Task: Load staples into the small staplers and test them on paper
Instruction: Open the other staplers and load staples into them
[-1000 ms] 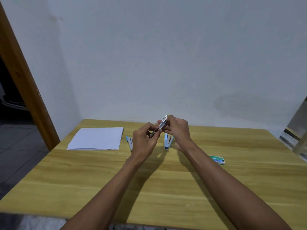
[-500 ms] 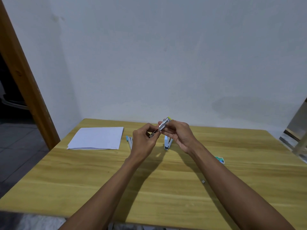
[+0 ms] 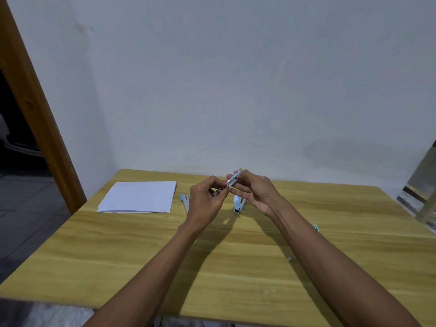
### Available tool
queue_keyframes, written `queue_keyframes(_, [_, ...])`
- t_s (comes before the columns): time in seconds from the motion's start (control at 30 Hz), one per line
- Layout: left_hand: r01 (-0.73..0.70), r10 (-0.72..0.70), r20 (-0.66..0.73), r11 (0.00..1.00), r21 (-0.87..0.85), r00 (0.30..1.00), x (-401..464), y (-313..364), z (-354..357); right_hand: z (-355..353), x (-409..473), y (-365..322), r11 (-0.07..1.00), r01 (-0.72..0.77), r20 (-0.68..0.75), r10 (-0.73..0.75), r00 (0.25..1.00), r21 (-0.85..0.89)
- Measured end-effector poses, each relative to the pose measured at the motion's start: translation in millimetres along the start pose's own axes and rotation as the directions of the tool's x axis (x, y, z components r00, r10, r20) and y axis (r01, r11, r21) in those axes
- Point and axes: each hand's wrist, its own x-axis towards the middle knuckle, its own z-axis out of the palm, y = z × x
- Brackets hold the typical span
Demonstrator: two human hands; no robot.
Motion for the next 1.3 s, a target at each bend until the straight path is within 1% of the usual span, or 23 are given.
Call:
queue_keyframes(0.07, [0.033, -0.033, -0.011, 0.999, -0.002, 0.999, 1.5, -1.8, 0.6, -1.7, 2.0, 4.2, 1.0, 0.02, 0.032, -0.02, 0.999, 0.005])
queue_keyframes(0.1, [0.047, -0.047, -0.014, 0.999, 0.004, 0.999, 2.3, -2.2, 1.1, -0.5, 2.1, 7.1, 0.997, 0.06, 0.022, -0.059, 0.998, -0.058])
queue_keyframes(0.13, [0.06, -0.059, -0.019, 0.998, 0.009, 0.998, 3.0, -2.4, 1.4, 0.3, 1.8, 9.9, 0.972, 0.124, -0.014, -0.13, 0.991, -0.2])
queue_keyframes(0.17, [0.071, -0.071, -0.026, 0.997, 0.012, 0.997, 3.4, -2.7, 1.4, -0.7, 2.2, 13.2, 0.899, 0.2, -0.058, -0.24, 0.969, -0.391])
queue_keyframes(0.2, [0.081, -0.08, -0.031, 0.997, 0.016, 0.996, 3.8, -3.0, 0.9, -2.9, 1.8, 16.3, 0.768, 0.276, -0.068, -0.382, 0.922, -0.578])
queue_keyframes(0.23, [0.089, -0.088, -0.035, 0.996, 0.022, 0.996, 4.2, -3.6, 0.1, -5.9, 1.1, 19.2, 0.606, 0.345, -0.013, -0.507, 0.862, -0.717])
queue_keyframes(0.27, [0.096, -0.095, -0.037, 0.995, 0.03, 0.995, 4.4, -4.5, -0.7, -8.6, -0.5, 21.1, 0.437, 0.405, 0.09, -0.583, 0.807, -0.803])
queue_keyframes(0.3, [0.103, -0.101, -0.037, 0.994, 0.037, 0.994, 4.7, -5.4, -1.4, -12.3, -1.0, 23.8, 0.275, 0.444, 0.2, -0.613, 0.765, -0.853])
queue_keyframes(0.33, [0.107, -0.106, -0.036, 0.993, 0.044, 0.994, 4.9, -6.3, -2.1, -15.2, -1.4, 26.3, 0.133, 0.459, 0.292, -0.611, 0.736, -0.879])
queue_keyframes(0.37, [0.11, -0.108, -0.036, 0.993, 0.05, 0.993, 4.8, -7.1, -2.5, -17.2, -1.4, 28.0, 0.014, 0.45, 0.354, -0.595, 0.721, -0.893])
queue_keyframes(0.4, [0.112, -0.11, -0.036, 0.992, 0.057, 0.993, 4.9, -7.4, -2.6, -19.1, -0.7, 29.1, -0.079, 0.425, 0.39, -0.574, 0.72, -0.902])
queue_keyframes(0.43, [0.115, -0.113, -0.037, 0.991, 0.062, 0.993, 5.1, -7.5, -2.5, -19.4, 0.0, 29.2, -0.144, 0.4, 0.408, -0.557, 0.723, -0.905])
queue_keyframes(0.47, [0.119, -0.116, -0.039, 0.991, 0.067, 0.992, 5.3, -7.7, -2.6, -19.8, 1.0, 29.5, -0.188, 0.384, 0.421, -0.547, 0.724, -0.904])
queue_keyframes(0.57, [0.13, -0.126, -0.049, 0.989, 0.072, 0.991, 5.0, -8.6, -2.2, -19.7, 1.7, 32.3, -0.254, 0.391, 0.465, -0.525, 0.712, -0.885])
queue_keyframes(0.8, [0.121, -0.121, -0.008, 0.986, 0.117, 0.993, 3.4, -10.1, -2.3, -17.0, 1.7, 36.8, -0.345, 0.374, 0.507, -0.515, 0.691, -0.861])
queue_keyframes(0.9, [0.093, -0.095, 0.01, 0.985, 0.145, 0.995, 2.3, -10.8, -2.6, -13.5, 1.9, 36.7, -0.407, 0.336, 0.516, -0.505, 0.692, -0.849])
queue_keyframes(0.97, [0.076, -0.081, 0.019, 0.982, 0.173, 0.997, 0.1, -14.0, -1.4, -13.2, 2.1, 38.5, -0.432, 0.34, 0.533, -0.48, 0.697, -0.835])
queue_keyframes(1.0, [0.073, -0.079, 0.025, 0.98, 0.187, 0.997, -1.6, -16.3, -1.0, -14.1, 2.7, 41.1, -0.437, 0.347, 0.536, -0.453, 0.712, -0.83])
queue_keyframes(1.07, [0.066, -0.079, 0.049, 0.975, 0.214, 0.996, -4.3, -21.8, -0.2, -18.6, 4.8, 47.1, -0.438, 0.349, 0.526, -0.392, 0.755, -0.828])
queue_keyframes(1.13, [0.059, -0.079, 0.082, 0.971, 0.231, 0.993, -7.2, -26.5, -0.7, -25.7, 8.1, 54.0, -0.417, 0.351, 0.506, -0.354, 0.787, -0.838])
queue_keyframes(1.2, [0.045, -0.077, 0.12, 0.968, 0.248, 0.99, -9.4, -30.0, -2.4, -31.5, 7.9, 59.7, -0.368, 0.371, 0.494, -0.335, 0.803, -0.853])
queue_keyframes(1.3, [0.049, -0.094, 0.16, 0.963, 0.264, 0.983, -11.0, -38.1, -5.0, -36.8, 3.5, 65.4, -0.296, 0.426, 0.508, -0.312, 0.803, -0.855])
